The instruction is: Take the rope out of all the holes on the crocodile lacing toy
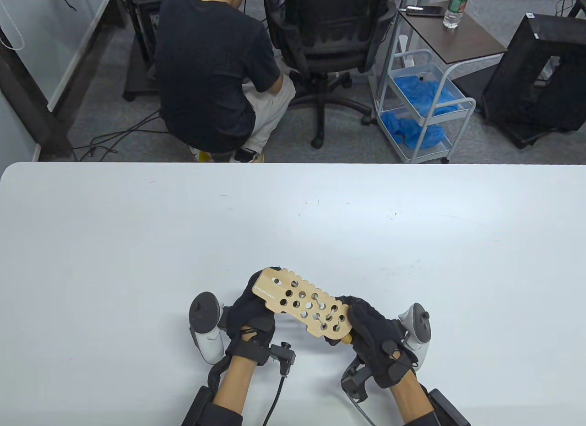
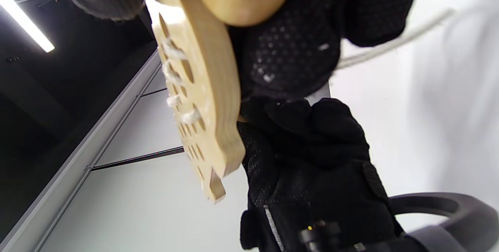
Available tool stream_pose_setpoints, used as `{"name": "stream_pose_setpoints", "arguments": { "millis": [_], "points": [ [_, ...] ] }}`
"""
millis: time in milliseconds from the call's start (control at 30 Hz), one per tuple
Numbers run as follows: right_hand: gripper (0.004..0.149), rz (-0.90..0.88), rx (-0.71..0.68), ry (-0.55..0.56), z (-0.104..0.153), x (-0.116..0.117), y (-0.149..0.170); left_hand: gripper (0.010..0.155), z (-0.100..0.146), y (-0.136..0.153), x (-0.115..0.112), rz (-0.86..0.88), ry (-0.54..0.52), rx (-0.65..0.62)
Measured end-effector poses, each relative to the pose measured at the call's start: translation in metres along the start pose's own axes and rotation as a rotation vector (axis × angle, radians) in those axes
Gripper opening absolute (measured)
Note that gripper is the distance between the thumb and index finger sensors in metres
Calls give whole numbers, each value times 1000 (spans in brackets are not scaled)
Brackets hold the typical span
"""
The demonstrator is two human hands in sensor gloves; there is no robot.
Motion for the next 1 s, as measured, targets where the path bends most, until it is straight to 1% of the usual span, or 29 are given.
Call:
{"name": "stream_pose_setpoints", "arguments": {
  "millis": [233, 400, 600, 733, 867, 1000],
  "points": [
    [49, -7, -3, -17, 0, 2, -1, 43, -2, 1, -6, 53, 74, 0],
    [49, -20, -3, -29, 0, 4, 0, 43, -3, -1, -9, -33, 99, -17],
    [49, -5, 7, -27, 0, 4, 1, 41, -1, -7, -19, -57, 142, -47],
    [49, -7, 14, -10, 0, 2, 1, 41, 1, -12, -26, -36, 183, -80],
    [49, -45, 19, 3, 0, -1, 2, 43, 3, -14, -30, 34, 197, -103],
    [49, -143, 21, 25, 0, -4, 2, 49, 3, -19, -37, 52, 249, -154]
  ]
}}
Point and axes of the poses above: the tracker on the back of each hand, its own y axis roughly to the little-finger side, its own z axis roughly from the fingertips to the wrist, x = y × z, the point moved 1 cm from there along -z, roughly from the wrist to the fingertips, and after that the axes turned 12 degrees about -z, right-handed, at the moved point
